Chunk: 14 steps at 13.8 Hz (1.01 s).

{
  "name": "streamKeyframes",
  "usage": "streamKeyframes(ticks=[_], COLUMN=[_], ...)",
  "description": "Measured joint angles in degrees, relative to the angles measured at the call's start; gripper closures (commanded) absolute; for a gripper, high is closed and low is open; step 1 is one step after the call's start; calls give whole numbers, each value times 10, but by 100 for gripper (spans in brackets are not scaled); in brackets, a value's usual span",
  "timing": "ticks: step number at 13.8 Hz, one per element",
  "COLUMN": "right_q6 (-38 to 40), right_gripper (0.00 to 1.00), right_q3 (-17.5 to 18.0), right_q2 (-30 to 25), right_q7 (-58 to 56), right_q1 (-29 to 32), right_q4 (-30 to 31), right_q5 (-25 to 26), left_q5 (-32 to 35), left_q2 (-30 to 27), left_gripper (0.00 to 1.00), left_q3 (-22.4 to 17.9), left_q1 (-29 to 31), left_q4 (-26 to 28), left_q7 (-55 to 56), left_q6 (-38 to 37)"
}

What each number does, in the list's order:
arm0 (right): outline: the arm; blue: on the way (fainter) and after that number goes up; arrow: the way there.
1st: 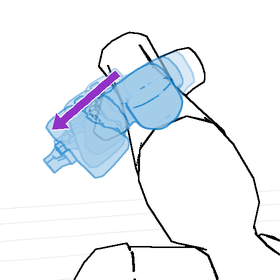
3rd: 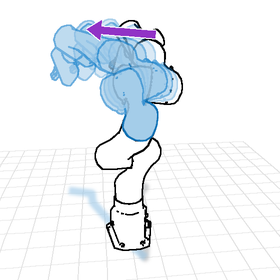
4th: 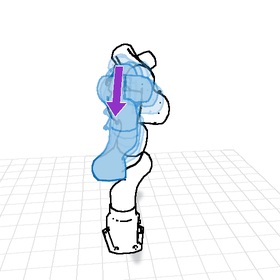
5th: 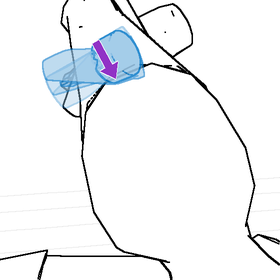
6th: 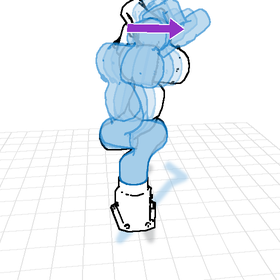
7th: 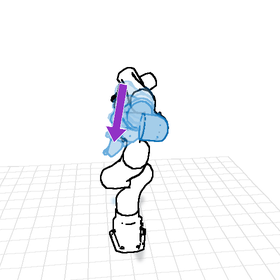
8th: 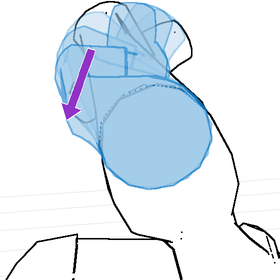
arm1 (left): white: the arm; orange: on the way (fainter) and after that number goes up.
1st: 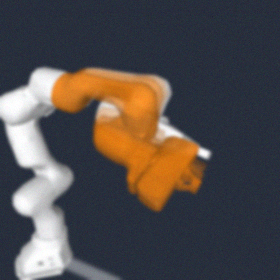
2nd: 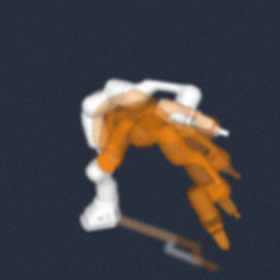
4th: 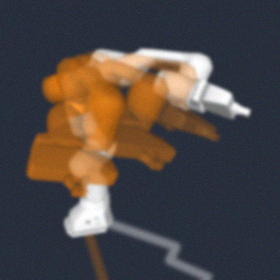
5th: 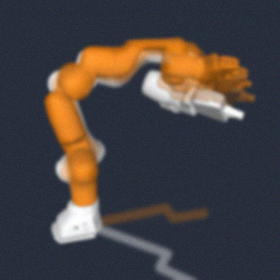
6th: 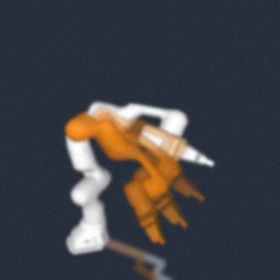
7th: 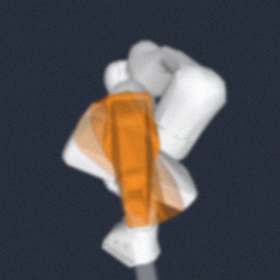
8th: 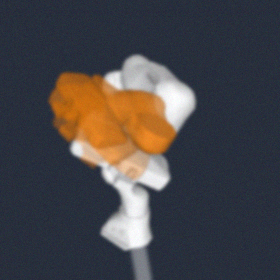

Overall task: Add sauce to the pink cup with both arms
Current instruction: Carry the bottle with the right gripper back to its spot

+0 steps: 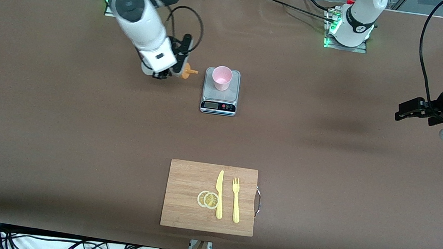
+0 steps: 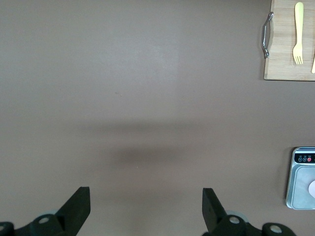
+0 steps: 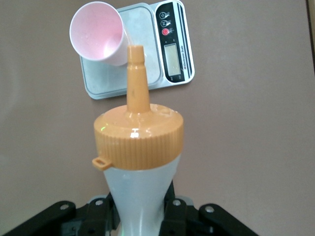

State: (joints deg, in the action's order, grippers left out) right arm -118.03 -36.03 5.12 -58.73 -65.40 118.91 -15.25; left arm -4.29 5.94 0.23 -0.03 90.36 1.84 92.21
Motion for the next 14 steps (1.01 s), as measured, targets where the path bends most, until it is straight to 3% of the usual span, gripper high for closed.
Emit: streamKeyframes(ticks=[6,10,14], right_q6=[65,125,193], right_gripper=[71,71,71], right_q3=[-131,-145,-145], right_q2=[2,22,89], right_q7=[-224,-371,-534], right_q1=[10,100,190], right_q4=[7,14,19], right_q5=[-137,-206,-303], left_q5=[0,0,0], left_q2=[0,0,1], left_gripper=[0,0,0], left_q3=[0,0,0], left_q1=[0,0,0], left_q4=[-1,-3,-4], left_q7=[0,0,0], left_q6=[0,0,0])
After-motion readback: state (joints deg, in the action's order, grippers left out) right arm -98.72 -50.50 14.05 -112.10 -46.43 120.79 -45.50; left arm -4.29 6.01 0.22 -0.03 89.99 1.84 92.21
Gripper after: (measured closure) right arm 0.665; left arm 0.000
